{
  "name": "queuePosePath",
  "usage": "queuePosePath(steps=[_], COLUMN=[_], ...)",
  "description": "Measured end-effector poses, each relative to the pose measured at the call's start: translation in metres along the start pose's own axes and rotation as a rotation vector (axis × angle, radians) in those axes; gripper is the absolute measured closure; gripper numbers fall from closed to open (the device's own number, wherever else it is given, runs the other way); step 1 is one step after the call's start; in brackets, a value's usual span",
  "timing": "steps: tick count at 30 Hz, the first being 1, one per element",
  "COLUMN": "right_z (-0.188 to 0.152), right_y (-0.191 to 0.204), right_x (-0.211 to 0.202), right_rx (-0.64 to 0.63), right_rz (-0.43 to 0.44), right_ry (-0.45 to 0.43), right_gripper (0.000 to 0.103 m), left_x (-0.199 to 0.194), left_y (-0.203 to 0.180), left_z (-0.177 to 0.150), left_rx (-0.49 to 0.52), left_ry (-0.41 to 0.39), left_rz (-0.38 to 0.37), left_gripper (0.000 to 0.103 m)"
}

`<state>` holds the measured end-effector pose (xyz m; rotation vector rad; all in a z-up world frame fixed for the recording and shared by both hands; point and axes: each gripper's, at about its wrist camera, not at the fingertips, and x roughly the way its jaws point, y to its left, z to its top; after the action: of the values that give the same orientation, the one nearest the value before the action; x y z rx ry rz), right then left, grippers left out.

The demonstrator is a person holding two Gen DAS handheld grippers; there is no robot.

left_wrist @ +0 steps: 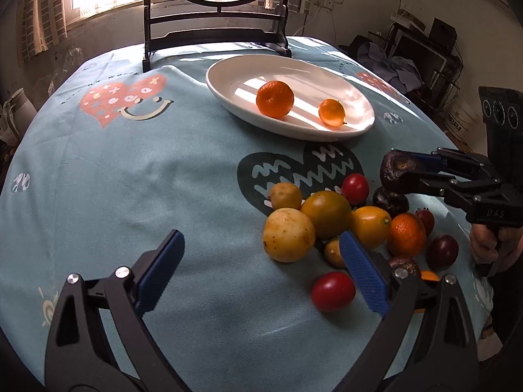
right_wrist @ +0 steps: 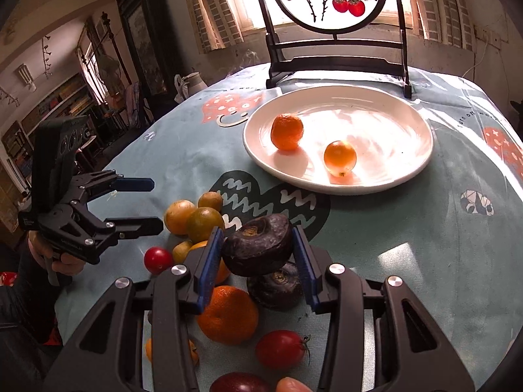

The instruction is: Organize fruits

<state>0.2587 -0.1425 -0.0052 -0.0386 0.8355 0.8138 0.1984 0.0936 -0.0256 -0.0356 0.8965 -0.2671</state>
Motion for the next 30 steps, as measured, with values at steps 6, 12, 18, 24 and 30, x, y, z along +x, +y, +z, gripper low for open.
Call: queuePosePath(steps=[6, 12, 18, 24, 30], right_z=[0.001, 0.000, 0.001, 0.001, 0.016], right_y=[0.003, 0.006, 0.009, 0.008, -0.013], right_x=[-0.003, -0.006, -0.009, -0.012, -0.022], right_rx=[0.007, 0.004, 0.001, 0.006, 0.093], right_rz=[0.017, 0.027, 0.038, 0.029, 0.001], right_ry=[-0.006, -0.011, -0.025, -0.038, -0.157], right_gripper=[0.059, 0.059, 0.059, 0.059, 0.059], left_x=[0.007, 0.015, 0.021, 0.019, -0.002], left_y=[-0.007, -0.016, -0.020, -0.019, -0.010], left_z=[-0.002, -0.003, -0.005, -0.004, 0.020], left_rx=[0.023, 0.074, 0.102, 0.102, 0.018], left_ry=[0.006, 0.018, 0.027, 0.012, -0.089], left_rz=[-0.048, -0.038, -0.023, -0.007, -0.025], left_gripper=[0.031, 0.052, 0.066, 0.067, 0.067])
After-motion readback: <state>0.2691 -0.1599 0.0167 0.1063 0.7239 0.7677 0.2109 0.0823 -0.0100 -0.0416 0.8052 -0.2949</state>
